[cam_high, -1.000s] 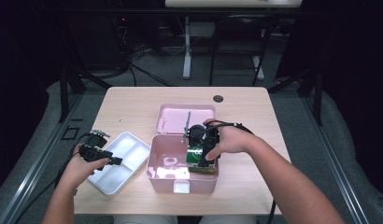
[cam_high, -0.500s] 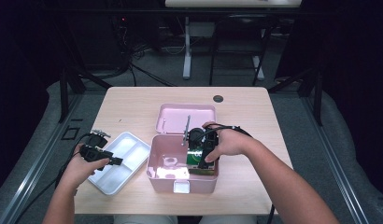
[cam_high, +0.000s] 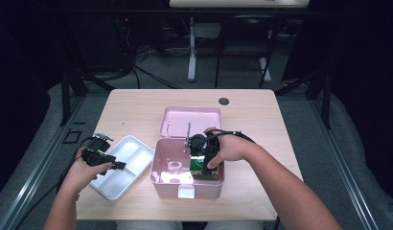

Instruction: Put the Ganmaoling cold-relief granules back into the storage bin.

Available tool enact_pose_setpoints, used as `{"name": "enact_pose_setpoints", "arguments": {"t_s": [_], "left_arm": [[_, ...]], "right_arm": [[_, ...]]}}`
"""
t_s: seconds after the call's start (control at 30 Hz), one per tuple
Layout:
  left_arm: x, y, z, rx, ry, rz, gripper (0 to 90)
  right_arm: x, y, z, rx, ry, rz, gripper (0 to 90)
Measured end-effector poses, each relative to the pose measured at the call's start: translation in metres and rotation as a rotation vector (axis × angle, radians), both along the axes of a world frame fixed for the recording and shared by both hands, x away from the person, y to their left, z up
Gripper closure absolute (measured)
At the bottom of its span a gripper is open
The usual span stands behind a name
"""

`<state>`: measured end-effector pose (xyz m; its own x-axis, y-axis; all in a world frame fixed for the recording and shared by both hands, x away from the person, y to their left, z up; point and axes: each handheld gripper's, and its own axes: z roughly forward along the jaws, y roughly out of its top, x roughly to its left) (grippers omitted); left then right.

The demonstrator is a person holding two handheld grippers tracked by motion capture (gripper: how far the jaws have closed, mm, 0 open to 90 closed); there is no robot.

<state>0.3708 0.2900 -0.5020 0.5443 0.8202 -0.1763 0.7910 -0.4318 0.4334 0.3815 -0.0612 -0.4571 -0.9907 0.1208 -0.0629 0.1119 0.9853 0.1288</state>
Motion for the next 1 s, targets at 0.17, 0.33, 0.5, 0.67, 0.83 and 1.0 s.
{"name": "enact_pose_setpoints", "arguments": {"t_s": [0.17,0.33,0.5,0.67,0.83,1.0], "left_arm": [[0.0,-0.001,0.0,0.003,0.004,-0.004,41.4],[0.0,-0.001,0.0,0.003,0.004,-0.004,41.4],[0.0,-0.001,-0.001,0.003,0.006,-0.002,41.4],[0.0,-0.001,-0.001,0.001,0.006,0.001,41.4],[0.0,-0.001,-0.001,0.004,0.002,-0.005,41.4],[0.0,0.0,-0.001,0.003,0.002,-0.005,41.4]], "right_arm": [[0.001,-0.001,-0.008,-0.007,0.005,-0.005,15.1],[0.003,-0.001,-0.011,-0.017,0.003,-0.009,15.0],[0.004,0.0,-0.013,-0.022,0.002,-0.007,15.0],[0.004,0.002,-0.017,-0.035,0.003,0.001,14.9],[0.004,0.002,-0.018,-0.045,0.003,-0.005,14.7],[0.004,0.001,-0.02,-0.063,-0.004,-0.008,14.1]]}}
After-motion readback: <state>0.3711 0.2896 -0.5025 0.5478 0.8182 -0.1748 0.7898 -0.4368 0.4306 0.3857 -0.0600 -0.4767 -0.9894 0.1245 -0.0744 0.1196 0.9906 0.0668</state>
